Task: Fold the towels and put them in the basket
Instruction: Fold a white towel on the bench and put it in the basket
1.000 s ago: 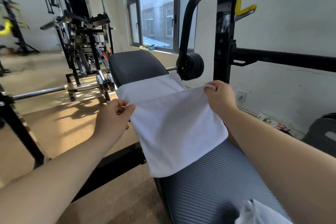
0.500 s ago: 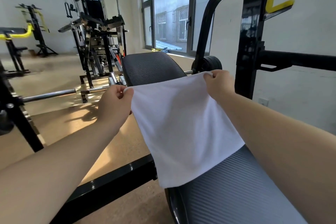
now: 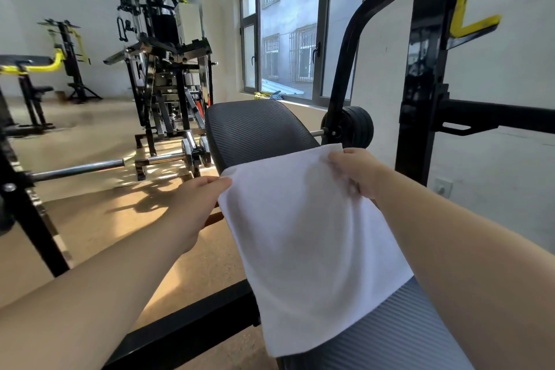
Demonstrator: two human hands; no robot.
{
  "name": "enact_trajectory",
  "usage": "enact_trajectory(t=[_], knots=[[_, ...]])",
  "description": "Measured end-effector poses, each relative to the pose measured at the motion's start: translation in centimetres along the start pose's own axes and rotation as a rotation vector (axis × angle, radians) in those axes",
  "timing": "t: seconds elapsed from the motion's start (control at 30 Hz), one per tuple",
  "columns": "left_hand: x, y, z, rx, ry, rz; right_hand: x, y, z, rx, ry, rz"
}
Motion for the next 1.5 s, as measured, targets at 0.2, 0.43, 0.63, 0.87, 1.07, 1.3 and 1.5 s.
enact_trajectory(t=[0.2,0.43,0.63,0.87,1.07,1.3,1.5], knots=[[-0.8,0.9,-0.1,0.045,-0.003,0.172,-0.5,2.1,0.2,0.092,0.075,-0.082],[0.7,1.2,1.7,0.069,-0.086,0.245,-2.1,4.0,2.9,0.045,0.123,-0.21],[3.4,2.3,4.2,0.046,-0.143,0.225,-4.3,5.4,6.9,0.069,0.174,-0.234],[7.0,5.6,8.4,0.116,-0.209,0.156,-7.5,6.9,11.9,0.041,0.276,-0.304],[9.6,8.8,12.8,0.175,-0.277,0.132,-9.4,6.6,16.1,-0.013,0.267,-0.359],[10.3,13.3,18.3,0.198,-0.309,0.108,-9.3,3.3,19.6,-0.123,0.262,-0.414],[8.4,17.5,22.0,0.259,-0.288,0.049,-7.5,-0.6,21.8,-0.102,0.287,-0.42]])
Point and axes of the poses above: each hand's wrist, its own z-axis away from the middle knuckle, its own y-axis out of the back of the hand, x = y × z, the point moved 7 cm from there along -z, towards the middle knuckle, and after that the axes turned 2 degrees about -x, right-handed, at the moved point
